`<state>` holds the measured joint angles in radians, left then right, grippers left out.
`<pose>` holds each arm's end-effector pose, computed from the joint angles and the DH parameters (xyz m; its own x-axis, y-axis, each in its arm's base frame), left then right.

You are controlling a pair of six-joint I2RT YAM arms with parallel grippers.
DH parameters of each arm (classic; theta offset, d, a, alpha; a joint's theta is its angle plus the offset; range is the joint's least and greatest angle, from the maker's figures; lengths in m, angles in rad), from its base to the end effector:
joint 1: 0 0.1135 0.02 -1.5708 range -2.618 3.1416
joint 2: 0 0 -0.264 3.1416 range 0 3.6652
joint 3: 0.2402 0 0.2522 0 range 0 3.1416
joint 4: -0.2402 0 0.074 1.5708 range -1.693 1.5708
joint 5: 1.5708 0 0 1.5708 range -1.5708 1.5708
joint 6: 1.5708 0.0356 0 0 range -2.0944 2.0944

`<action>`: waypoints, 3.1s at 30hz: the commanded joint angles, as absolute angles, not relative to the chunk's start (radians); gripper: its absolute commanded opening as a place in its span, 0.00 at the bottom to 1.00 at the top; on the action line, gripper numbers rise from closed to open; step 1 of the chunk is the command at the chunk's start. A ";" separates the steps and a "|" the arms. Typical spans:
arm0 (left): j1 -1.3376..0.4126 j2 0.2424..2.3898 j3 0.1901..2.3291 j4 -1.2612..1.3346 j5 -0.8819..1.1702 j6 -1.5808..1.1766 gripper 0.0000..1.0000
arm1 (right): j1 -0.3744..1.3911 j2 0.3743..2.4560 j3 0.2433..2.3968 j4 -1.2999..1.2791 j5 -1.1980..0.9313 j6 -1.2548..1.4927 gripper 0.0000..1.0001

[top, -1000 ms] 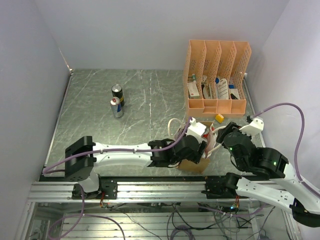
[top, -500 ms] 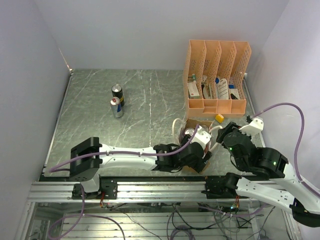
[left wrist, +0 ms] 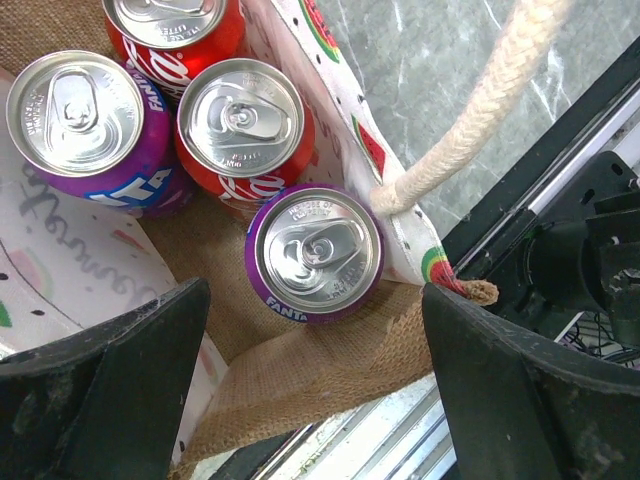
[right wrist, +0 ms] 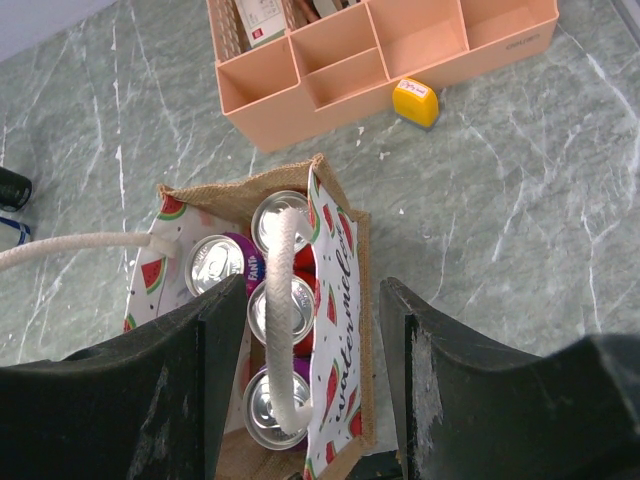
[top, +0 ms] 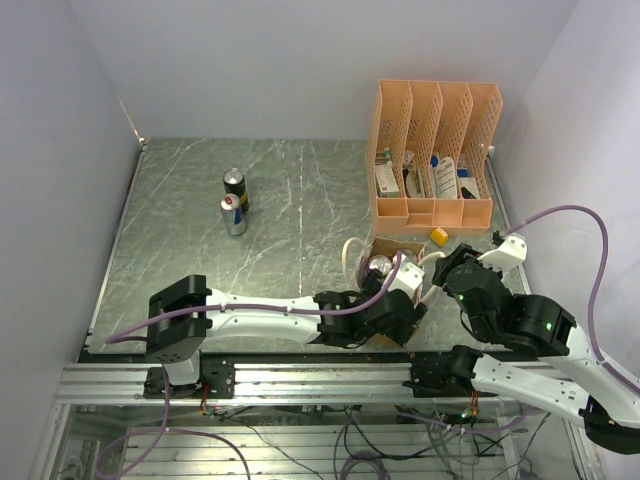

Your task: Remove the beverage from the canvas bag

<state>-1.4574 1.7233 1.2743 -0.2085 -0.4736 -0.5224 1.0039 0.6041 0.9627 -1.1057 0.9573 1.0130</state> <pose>0.0603 -0.3861 0.2576 -0.4807 0.2970 -0.8250 0.6964 0.7011 -0.1534 0.0677 0.0522 0.3414 -0.3319 0.3882 -0.8597 0.2230 0.9178 0.3284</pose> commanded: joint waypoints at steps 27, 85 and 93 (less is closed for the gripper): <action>-1.470 1.960 1.490 -0.483 -0.371 -0.549 0.96 | 1.008 0.599 0.969 -1.127 0.995 1.046 0.55; -1.349 1.621 1.412 -0.406 -0.296 -0.488 0.13 | 1.009 0.567 0.971 -1.135 1.003 1.065 0.55; -1.298 1.507 1.465 -0.437 -0.237 -0.455 0.07 | 1.008 0.575 0.972 -1.131 1.003 1.061 0.55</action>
